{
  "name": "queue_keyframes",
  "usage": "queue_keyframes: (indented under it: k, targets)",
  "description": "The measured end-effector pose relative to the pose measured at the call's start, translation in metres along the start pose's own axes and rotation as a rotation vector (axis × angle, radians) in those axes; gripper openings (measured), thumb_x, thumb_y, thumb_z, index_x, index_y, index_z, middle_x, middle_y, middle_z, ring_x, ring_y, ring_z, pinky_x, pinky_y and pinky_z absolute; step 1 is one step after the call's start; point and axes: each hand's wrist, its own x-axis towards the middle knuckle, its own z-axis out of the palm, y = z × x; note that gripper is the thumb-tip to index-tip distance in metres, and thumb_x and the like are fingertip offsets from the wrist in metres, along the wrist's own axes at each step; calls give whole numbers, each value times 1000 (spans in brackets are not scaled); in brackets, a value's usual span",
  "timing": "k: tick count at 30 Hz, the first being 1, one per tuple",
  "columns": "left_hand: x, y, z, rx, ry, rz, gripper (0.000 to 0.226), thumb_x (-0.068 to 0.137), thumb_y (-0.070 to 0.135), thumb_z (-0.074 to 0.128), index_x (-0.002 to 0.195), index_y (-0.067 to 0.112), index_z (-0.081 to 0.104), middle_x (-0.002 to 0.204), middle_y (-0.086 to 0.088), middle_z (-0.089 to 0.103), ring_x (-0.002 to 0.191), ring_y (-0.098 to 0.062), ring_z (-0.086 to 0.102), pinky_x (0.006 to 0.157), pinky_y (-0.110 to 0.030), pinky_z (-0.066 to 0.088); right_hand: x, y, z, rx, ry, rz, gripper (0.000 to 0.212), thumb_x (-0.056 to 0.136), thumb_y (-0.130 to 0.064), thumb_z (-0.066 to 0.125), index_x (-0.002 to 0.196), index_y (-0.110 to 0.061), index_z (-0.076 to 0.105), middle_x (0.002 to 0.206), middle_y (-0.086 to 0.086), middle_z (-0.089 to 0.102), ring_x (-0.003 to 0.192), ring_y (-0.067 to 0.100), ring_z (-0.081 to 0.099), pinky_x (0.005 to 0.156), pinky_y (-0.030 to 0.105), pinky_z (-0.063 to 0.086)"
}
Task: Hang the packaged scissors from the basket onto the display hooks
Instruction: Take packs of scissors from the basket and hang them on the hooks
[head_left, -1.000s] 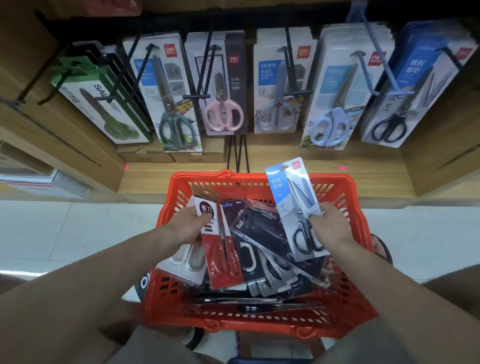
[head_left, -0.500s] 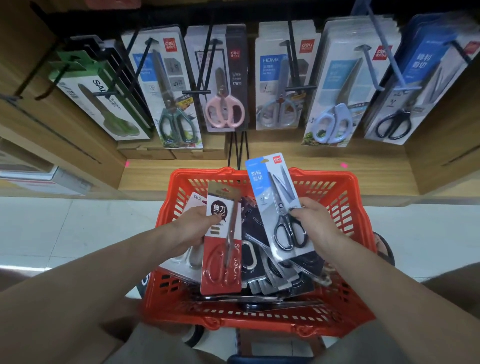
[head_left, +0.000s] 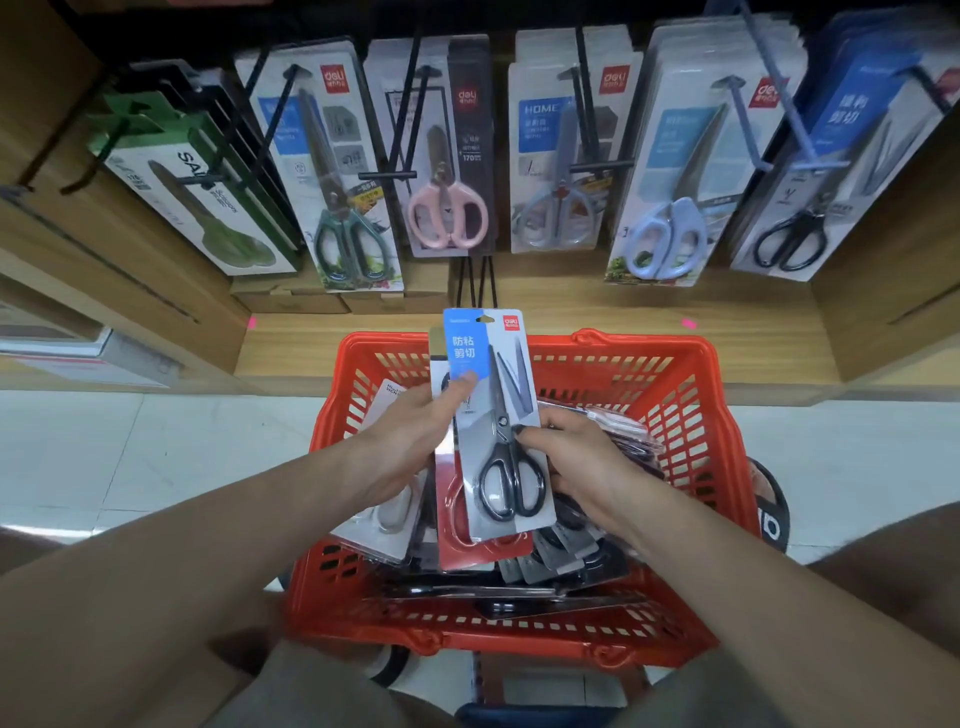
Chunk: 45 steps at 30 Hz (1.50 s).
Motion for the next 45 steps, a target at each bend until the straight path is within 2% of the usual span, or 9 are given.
queue_keyframes:
  k: [5,11,16,19,22,27,35,40,45]
  targets:
    - [3,-2,0,11,-15,86,26,106,24,64,129,25,73,122,8,78,117,-19,73,113,-50,50,1,-2,-3,48,-56,9,25,99,-7,60,115,-17,76,106,9,81,97,24,78,86,37,61]
    - [3,7,2,69,-79,-22,22,110,38,54,121,28,70,115,4,81,108,-19,77,107,-48,56,2,-4,-9,134,-83,59,26,103,-4,57,126,-9,67,116,17,77,112,37,72,101,54,56]
    - [0,0,-20,885,32,16,47,110,57,36,116,14,55,119,-12,68,104,-28,65,93,-40,50,4,1,-15,107,62,72,26,100,1,57,120,-8,70,115,21,76,115,43,69,100,58,56]
    - [-1,-6,-40,1398,132,-59,50,108,51,46,136,10,44,136,-19,56,124,-35,55,97,-45,49,6,2,-21,97,133,67,23,100,0,57,116,-7,71,113,20,76,113,43,70,101,60,54]
    - [-2,-8,-48,1476,140,-162,66,105,49,53,153,9,29,151,-21,42,142,-37,43,112,-48,46,7,2,-22,92,163,65,22,101,-3,56,115,-9,71,112,19,77,111,41,71,99,61,55]
    - [-6,-15,-37,1577,81,-228,69,102,56,57,148,12,32,148,-19,43,135,-34,51,105,-42,50,8,3,-21,109,188,65,21,100,-2,57,112,-10,72,108,19,77,106,41,73,94,58,58]
    - [1,-12,-39,1380,158,-244,98,94,52,72,158,4,15,142,-22,53,131,-35,55,106,-41,52,9,4,-23,107,209,82,20,99,-2,57,111,-9,71,106,19,77,88,32,73,88,52,61]
    - [3,-9,-43,1006,217,-259,110,91,41,79,161,0,6,150,-24,48,137,-35,52,99,-38,52,7,0,-27,47,251,79,19,100,-3,57,112,-10,70,109,18,76,101,36,73,94,50,60]
    - [5,-8,-50,581,201,-215,26,89,11,79,108,1,64,87,-7,65,72,-15,62,53,-24,48,5,1,-28,-15,265,62,17,100,-4,59,111,-11,70,109,12,76,108,33,70,94,42,54]
